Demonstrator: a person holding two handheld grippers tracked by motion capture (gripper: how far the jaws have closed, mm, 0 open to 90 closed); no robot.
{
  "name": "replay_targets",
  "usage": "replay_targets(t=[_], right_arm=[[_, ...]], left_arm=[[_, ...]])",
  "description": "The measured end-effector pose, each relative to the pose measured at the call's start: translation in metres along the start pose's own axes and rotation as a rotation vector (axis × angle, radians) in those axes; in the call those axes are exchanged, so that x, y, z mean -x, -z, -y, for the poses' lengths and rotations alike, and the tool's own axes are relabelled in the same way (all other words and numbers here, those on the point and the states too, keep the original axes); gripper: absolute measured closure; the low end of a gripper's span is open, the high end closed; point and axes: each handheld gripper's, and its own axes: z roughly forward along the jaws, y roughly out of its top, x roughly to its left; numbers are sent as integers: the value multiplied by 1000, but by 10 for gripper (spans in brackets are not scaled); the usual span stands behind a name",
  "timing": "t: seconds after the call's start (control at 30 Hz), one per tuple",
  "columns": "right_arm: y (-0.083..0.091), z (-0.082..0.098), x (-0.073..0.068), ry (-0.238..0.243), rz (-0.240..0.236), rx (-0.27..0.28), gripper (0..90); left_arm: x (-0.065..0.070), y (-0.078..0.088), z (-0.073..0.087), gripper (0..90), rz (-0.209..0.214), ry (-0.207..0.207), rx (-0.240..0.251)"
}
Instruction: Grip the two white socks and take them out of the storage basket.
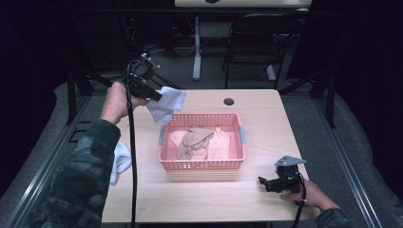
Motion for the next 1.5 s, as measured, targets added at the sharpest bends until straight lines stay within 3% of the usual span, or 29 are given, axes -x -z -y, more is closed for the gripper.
replay_targets(t=[0.4, 0.77, 1.5], right_arm=[[0, 0, 0, 0, 0, 0, 0], [0, 0, 0, -1, 1, 1, 0], [0, 0, 0, -1, 1, 1, 0]], left_arm=[[-36, 12, 26, 854, -56, 95, -19], [-61, 10, 56, 853, -89, 165, -44], [-79, 0, 94, 852, -93, 225, -80]])
